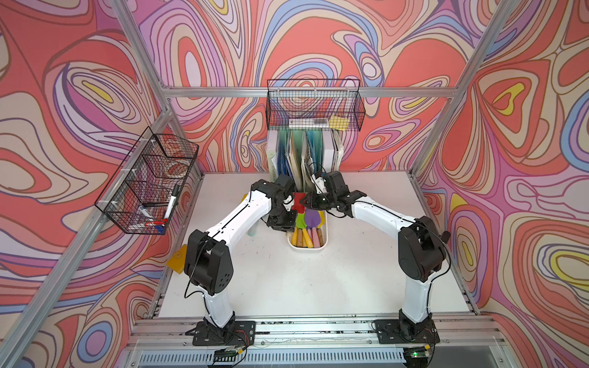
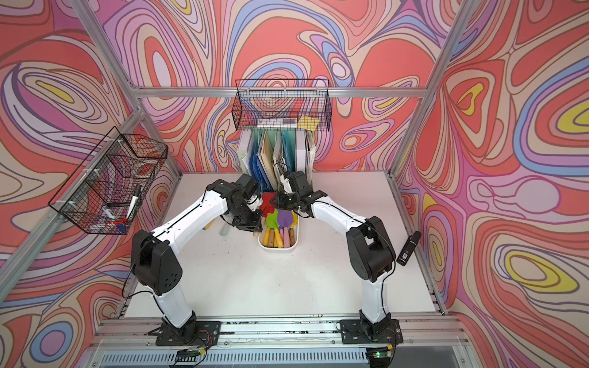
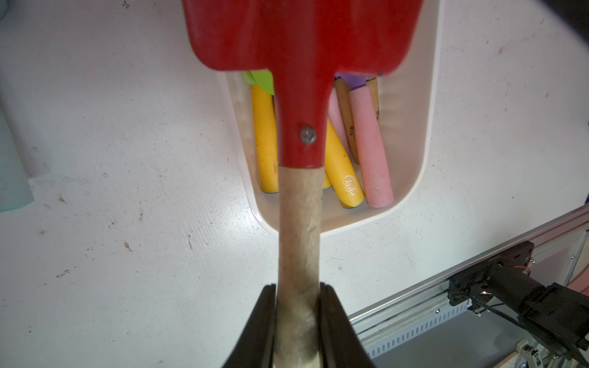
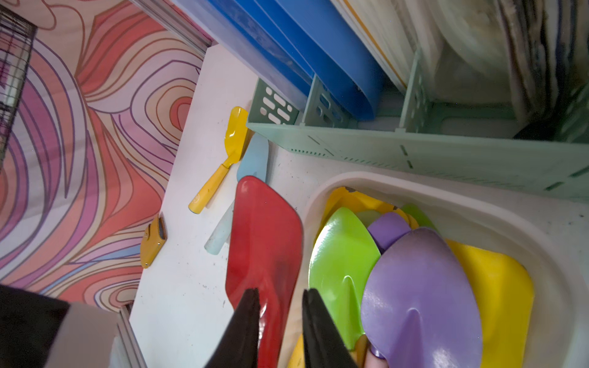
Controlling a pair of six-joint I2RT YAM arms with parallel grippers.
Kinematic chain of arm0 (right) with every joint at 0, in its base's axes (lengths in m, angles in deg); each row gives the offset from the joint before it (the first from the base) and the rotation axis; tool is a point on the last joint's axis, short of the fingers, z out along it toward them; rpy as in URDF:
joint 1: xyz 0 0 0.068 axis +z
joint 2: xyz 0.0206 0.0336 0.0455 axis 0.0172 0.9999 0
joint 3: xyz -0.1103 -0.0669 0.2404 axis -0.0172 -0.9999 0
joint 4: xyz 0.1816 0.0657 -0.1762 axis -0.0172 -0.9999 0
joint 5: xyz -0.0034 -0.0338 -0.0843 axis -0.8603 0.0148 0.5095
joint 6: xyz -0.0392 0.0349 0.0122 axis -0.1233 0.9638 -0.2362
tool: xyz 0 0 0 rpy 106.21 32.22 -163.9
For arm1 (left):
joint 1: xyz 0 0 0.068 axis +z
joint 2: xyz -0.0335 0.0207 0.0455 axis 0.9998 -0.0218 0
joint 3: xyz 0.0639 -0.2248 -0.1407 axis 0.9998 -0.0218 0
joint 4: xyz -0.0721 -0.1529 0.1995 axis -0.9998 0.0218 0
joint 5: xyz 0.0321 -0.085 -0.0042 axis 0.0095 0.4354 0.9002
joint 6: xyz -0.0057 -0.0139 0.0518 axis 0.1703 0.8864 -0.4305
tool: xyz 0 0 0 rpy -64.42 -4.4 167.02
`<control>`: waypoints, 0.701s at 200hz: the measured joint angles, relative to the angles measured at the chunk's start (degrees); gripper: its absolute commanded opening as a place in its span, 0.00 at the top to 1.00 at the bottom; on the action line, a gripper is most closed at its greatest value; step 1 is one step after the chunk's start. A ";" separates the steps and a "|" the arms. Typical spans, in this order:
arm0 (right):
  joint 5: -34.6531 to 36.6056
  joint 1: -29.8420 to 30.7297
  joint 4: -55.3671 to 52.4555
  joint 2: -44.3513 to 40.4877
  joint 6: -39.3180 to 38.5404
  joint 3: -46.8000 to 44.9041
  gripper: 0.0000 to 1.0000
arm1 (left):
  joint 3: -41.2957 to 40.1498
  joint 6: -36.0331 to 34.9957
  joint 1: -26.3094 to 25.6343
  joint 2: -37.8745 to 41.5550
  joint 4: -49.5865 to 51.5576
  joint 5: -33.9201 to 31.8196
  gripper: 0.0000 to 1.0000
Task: Put the shovel into the storage box
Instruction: Pick up the shovel from the center of the board.
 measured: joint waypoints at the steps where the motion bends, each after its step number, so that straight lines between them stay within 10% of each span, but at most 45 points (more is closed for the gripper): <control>1: 0.00 0.00 -0.02 0.04 0.13 0.00 0.84 | 0.00 0.00 0.02 0.00 0.00 0.00 0.85; 46: -0.48 0.22 0.59 0.35 1.51 0.22 1.00 | 0.00 0.57 -0.09 0.00 -0.46 0.63 0.83; 100: -0.59 0.22 0.61 0.57 1.27 0.37 1.00 | 0.04 0.63 -0.15 0.24 -1.55 1.31 0.25; 140: -0.57 0.22 0.37 0.79 0.96 0.42 1.00 | 0.04 0.59 -0.15 1.33 -2.14 2.29 0.16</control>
